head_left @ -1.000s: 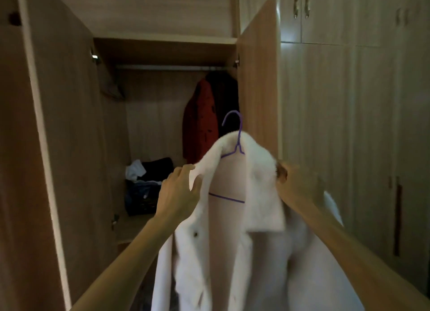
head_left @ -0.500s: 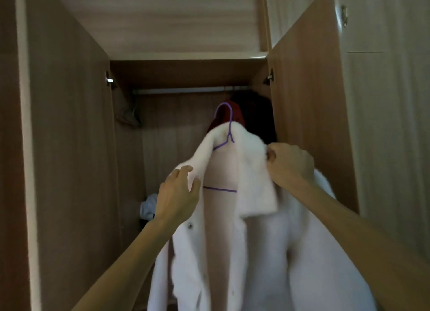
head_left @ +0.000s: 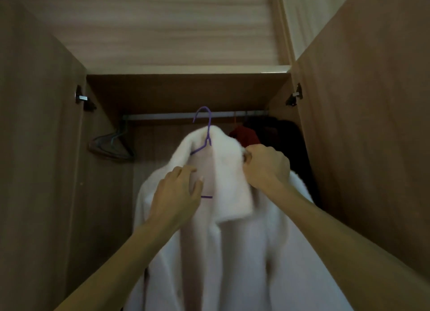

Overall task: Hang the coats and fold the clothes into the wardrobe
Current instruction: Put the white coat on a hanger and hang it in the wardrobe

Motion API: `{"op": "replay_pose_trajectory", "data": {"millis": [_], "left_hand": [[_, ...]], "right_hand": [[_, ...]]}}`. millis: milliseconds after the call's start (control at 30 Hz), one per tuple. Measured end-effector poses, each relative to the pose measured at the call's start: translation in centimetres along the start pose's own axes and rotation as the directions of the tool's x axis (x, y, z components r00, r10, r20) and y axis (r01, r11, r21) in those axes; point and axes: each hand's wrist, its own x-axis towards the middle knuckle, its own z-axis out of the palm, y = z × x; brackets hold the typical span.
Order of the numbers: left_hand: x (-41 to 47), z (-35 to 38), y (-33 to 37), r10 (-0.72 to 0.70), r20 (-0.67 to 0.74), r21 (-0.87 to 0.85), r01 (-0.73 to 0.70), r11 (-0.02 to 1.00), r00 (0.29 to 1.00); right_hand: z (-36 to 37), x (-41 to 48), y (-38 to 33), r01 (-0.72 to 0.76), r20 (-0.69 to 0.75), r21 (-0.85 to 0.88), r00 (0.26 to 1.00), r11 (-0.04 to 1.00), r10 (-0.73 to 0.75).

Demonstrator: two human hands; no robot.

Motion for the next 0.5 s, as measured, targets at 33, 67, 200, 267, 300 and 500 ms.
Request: {"op": "replay_pose_trajectory", "data": {"millis": [33,67,200,267,300,500], "left_hand": [[1.0,0.9,-1.0,0.010,-0.010,-0.013,-0.010,1.000,1.000],[2.1,1.8,-2.0,0.020,-0.017,-0.025,-0.020,0.999,1.000],[6.1,5.5,-6.5,0.082,-0.054,-0.060,-0.085,0.995,0.995],[8.1,6.9,-8.8,0.131,-0.090,-0.059,-0.137,0.989,0.987],[9.1,7.5,-9.9,0.154,-0.110,-0.064,-0.161,0.985,0.982],[16.1,10.3,-14.1,0.240,-0.084,-0.060,-0.246,0.967,0.967]], "right_hand": [[1.1,1.3,-0.2,0.005,-0.008,0.001,1.000,1.000,-0.005],[2.1,2.7,-0.4,0.009,-0.017,-0.004,1.000,1.000,-0.009],[6.3,8.2,-1.0,-0.015,-0.068,-0.044,0.998,0.999,0.012],[8.1,10.8,-1.2,-0.051,-0.092,-0.086,0.995,0.995,0.043],[9.0,11.9,-1.2,-0.070,-0.103,-0.107,0.993,0.992,0.059],[13.9,17.5,0.2,-0.164,-0.212,-0.164,0.969,0.973,0.128]]}}
